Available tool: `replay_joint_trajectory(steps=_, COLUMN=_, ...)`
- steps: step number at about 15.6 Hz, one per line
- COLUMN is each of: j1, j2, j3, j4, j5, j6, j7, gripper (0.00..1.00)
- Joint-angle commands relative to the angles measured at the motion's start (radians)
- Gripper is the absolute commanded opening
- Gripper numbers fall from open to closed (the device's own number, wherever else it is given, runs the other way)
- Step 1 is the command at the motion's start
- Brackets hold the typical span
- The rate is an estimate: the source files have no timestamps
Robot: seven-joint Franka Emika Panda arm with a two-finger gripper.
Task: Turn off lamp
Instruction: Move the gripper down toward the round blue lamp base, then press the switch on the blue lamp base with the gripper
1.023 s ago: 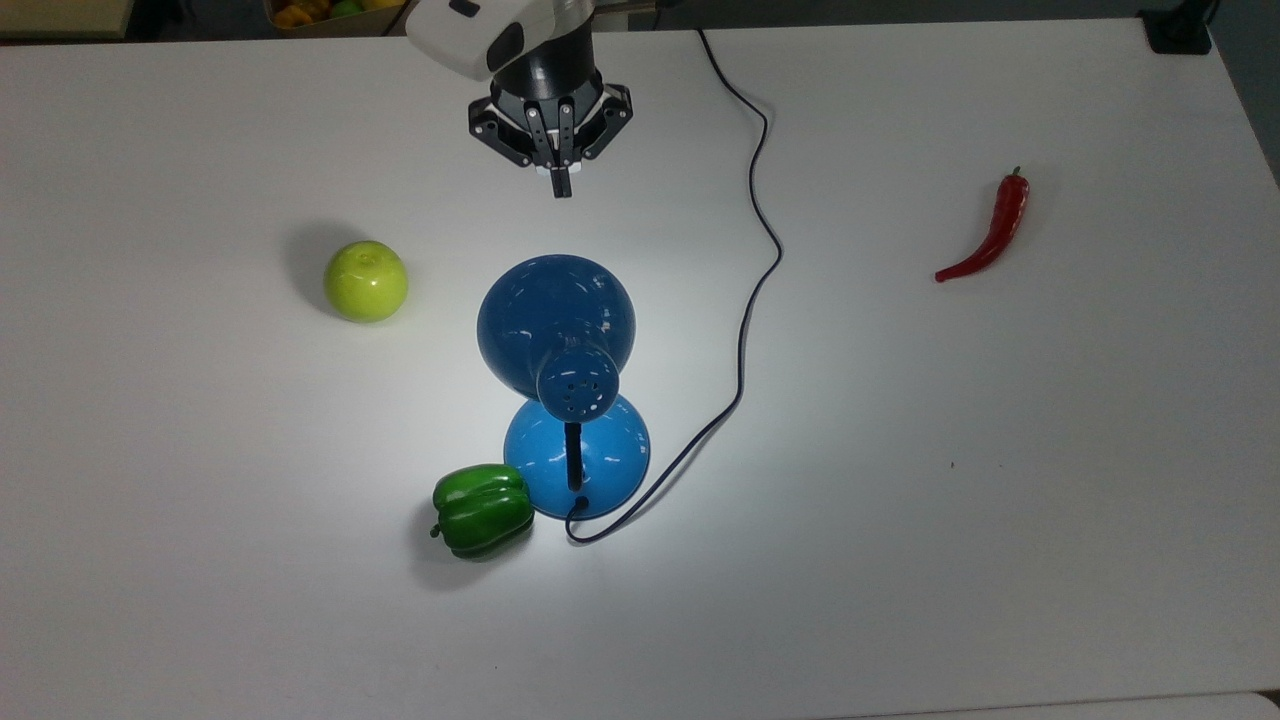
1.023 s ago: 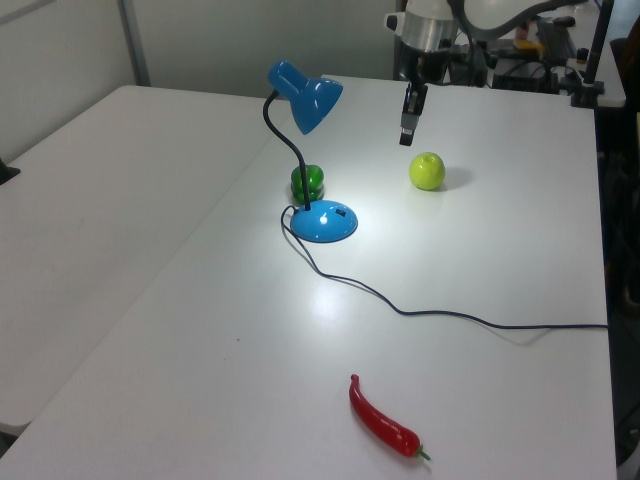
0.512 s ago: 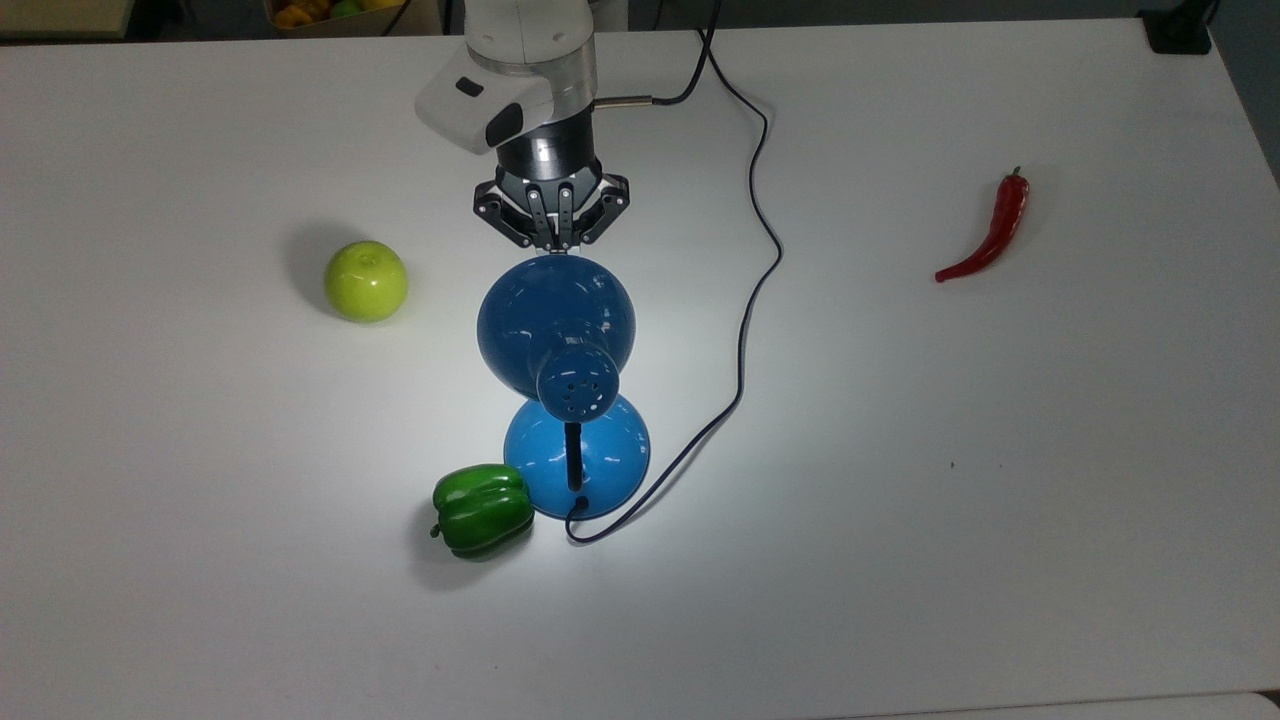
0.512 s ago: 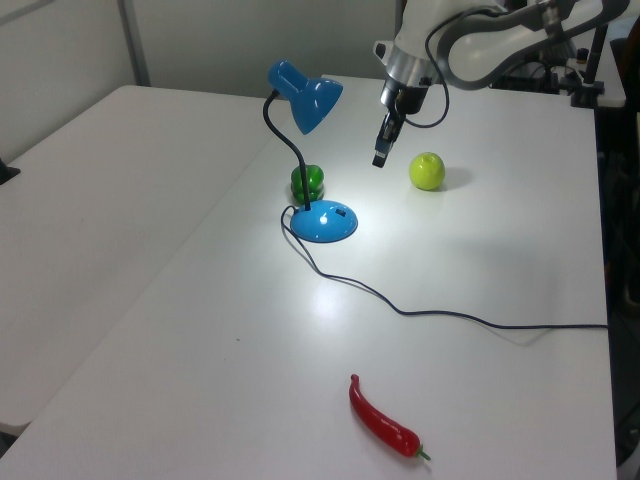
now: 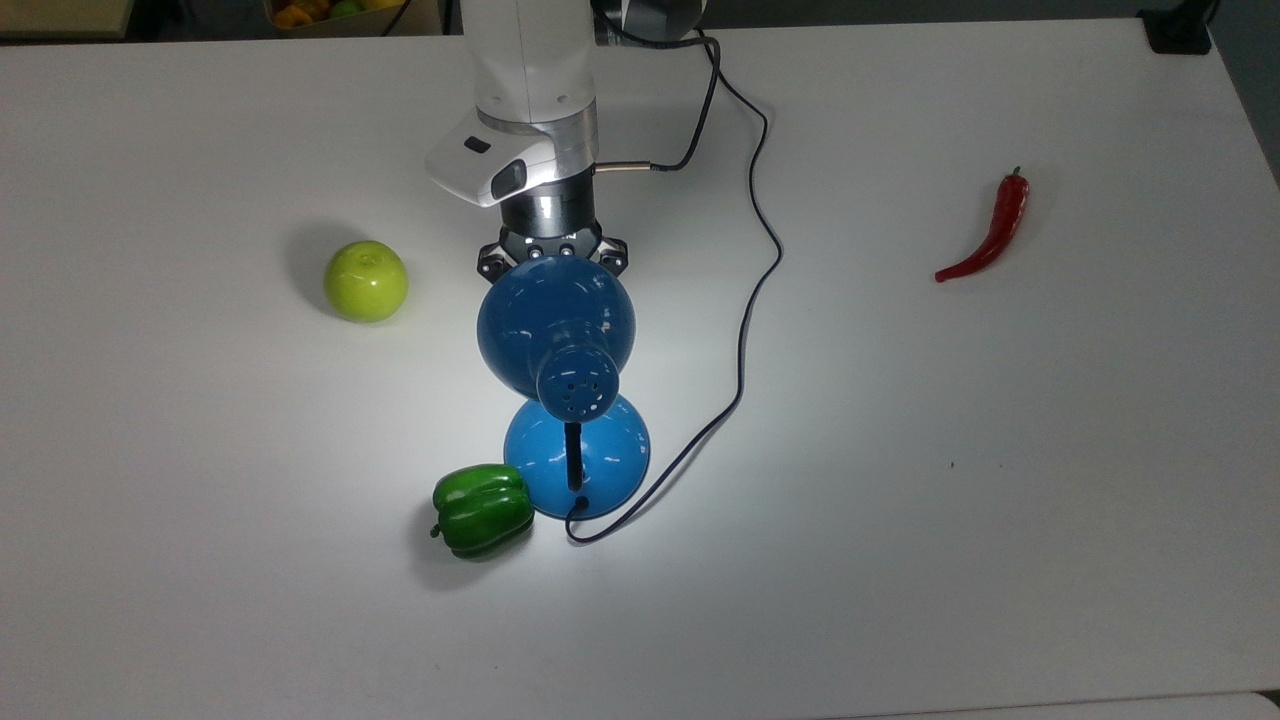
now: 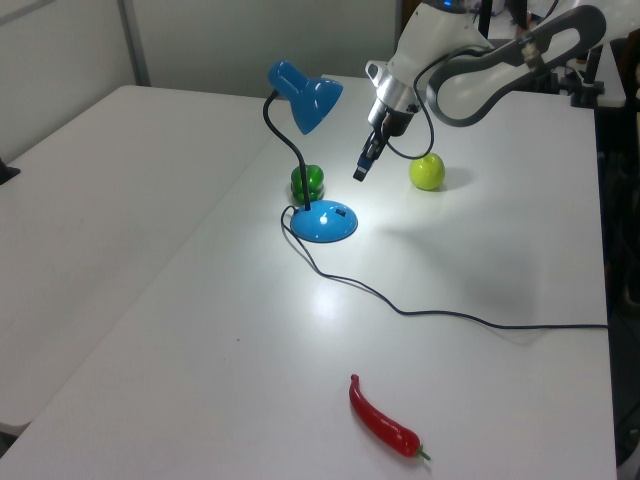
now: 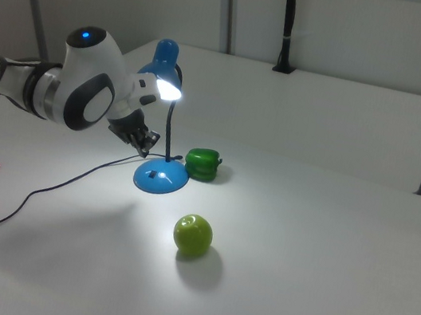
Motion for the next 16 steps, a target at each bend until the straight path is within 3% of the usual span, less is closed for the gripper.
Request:
replay_joint_trajectory(steps=1, j1=0.008, j2=0.040, j3=-0.006, j4=-0.009, j5=0.008, j6=0.082, j7=0.017, gripper=0.00)
replay_joint_trajectory(steps=16, j1=0.019, j2=0.147, j3=-0.007, j4=-0.012, j5=0.003, j6=0.245, j7=0.014, gripper=0.00)
